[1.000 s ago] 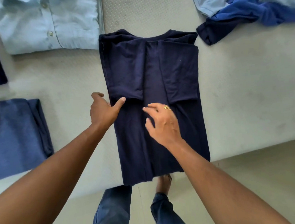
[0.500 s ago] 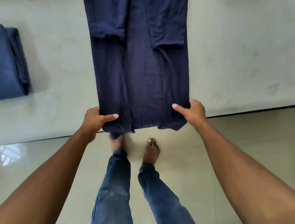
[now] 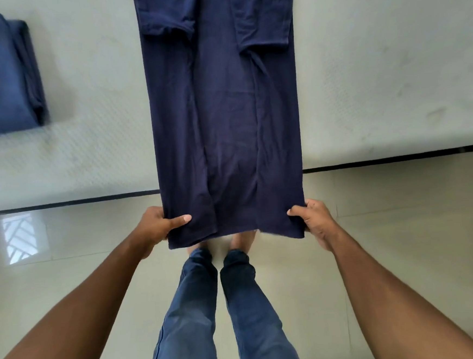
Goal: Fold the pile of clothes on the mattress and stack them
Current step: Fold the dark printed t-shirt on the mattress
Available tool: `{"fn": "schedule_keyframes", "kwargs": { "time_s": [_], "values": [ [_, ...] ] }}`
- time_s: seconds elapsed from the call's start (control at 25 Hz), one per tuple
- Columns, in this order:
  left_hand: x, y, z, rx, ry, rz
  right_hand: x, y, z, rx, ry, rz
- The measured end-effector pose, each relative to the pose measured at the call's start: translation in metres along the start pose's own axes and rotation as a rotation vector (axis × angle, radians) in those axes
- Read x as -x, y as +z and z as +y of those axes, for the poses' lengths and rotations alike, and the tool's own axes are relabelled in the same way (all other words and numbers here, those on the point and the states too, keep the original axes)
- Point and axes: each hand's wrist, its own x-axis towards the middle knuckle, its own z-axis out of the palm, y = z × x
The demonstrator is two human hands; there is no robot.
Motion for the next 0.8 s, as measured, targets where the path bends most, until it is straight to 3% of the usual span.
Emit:
{"fn": "schedule_keyframes", "kwargs": {
  "time_s": [0.2, 0.36, 0.6, 0.8],
  "values": [
    [0.034, 0.009, -0.005, -0.086, 0.049, 0.118, 0.027, 0.01, 0.006, 0.12, -0.06, 0.145],
    [0.071, -0.007, 0.043, -0.017, 0.234, 0.107, 0.067, 0.007, -0.048, 0.049, -0.172, 0.246],
    [0.071, -0.047, 0.17, 0.21, 0.309, 0.089, 0.071, -0.004, -0.182, -0.25, -0.155, 0.111],
    [-0.011, -0.087, 0.257, 0.489, 0.207, 0.119, -0.012, -0.003, -0.274, -0.499, -0.12, 0.063]
  ]
}}
